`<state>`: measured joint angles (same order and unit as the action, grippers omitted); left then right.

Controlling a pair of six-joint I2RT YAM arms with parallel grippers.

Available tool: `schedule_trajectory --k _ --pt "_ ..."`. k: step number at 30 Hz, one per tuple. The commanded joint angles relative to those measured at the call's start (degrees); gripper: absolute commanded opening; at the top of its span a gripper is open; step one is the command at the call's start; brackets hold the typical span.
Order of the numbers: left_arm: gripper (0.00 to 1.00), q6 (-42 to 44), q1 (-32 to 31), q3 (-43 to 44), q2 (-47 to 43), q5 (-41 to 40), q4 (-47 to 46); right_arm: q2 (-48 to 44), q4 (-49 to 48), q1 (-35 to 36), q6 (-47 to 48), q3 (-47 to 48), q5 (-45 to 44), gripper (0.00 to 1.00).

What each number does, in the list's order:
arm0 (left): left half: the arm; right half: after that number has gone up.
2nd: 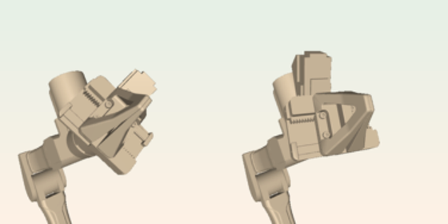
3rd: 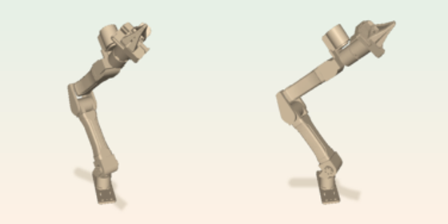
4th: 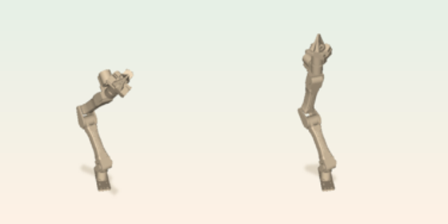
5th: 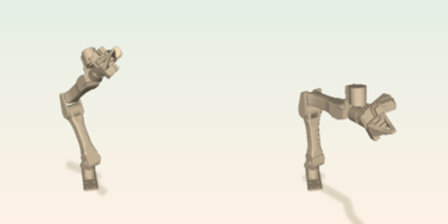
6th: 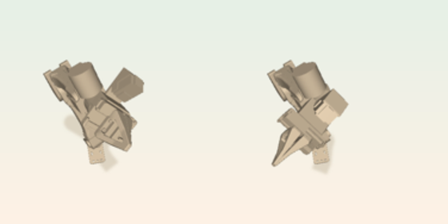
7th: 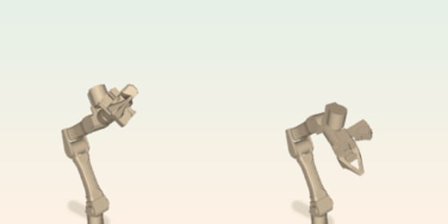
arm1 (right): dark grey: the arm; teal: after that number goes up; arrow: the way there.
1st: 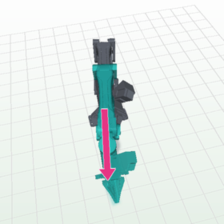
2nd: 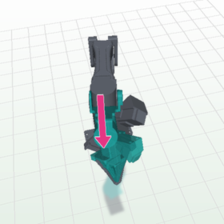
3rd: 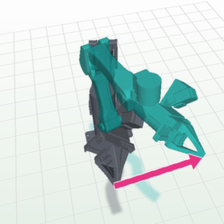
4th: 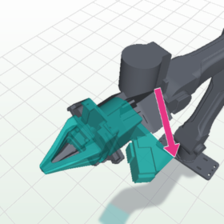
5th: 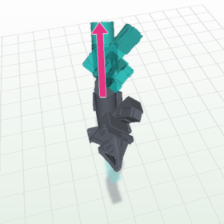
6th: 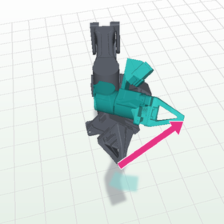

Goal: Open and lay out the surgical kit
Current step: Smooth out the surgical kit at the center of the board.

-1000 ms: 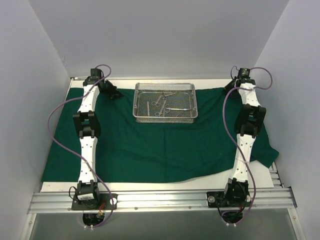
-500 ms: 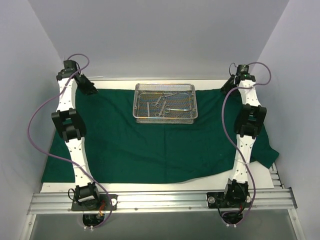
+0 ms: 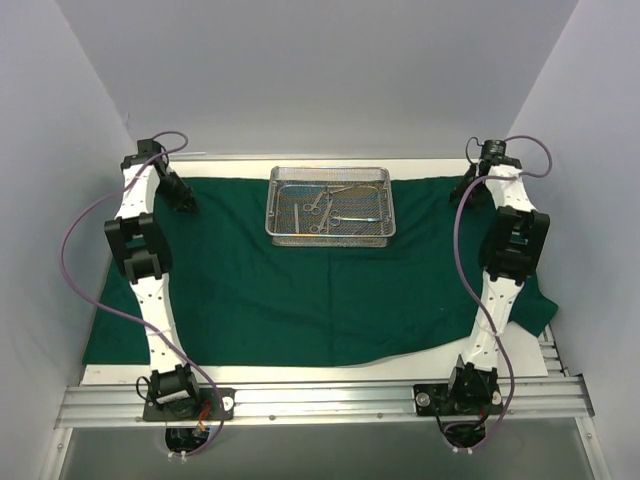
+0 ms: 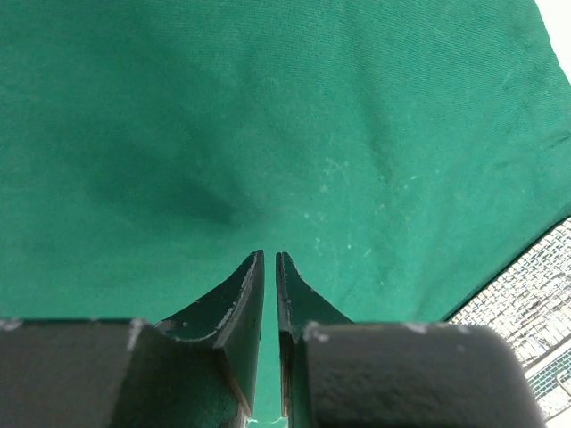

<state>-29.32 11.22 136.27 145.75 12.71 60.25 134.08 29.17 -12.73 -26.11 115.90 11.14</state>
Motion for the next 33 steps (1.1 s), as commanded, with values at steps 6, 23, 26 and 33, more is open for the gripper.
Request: schedule_trajectory --k 6,23,26,33 --pt "0.10 -4.0 1.1 3.4 6.4 3.5 -0.2 5.4 -1.7 0.9 -0.5 -0.9 -1.7 0.03" --pt "0.08 -6.4 4.0 4.8 4.0 7.6 -0.8 10.4 4.1 2.0 -3.2 13.5 -2.3 0.00" --pt "0.09 -6.1 1.4 -3.0 -1.3 8.4 -5.3 5.6 3.5 4.1 -0.1 11.7 -2.6 0.00" --pt "0.15 -9.0 -5.1 -5.2 -6.4 12.9 -13.0 1.1 1.8 11.8 1.2 10.1 -2.2 0.01"
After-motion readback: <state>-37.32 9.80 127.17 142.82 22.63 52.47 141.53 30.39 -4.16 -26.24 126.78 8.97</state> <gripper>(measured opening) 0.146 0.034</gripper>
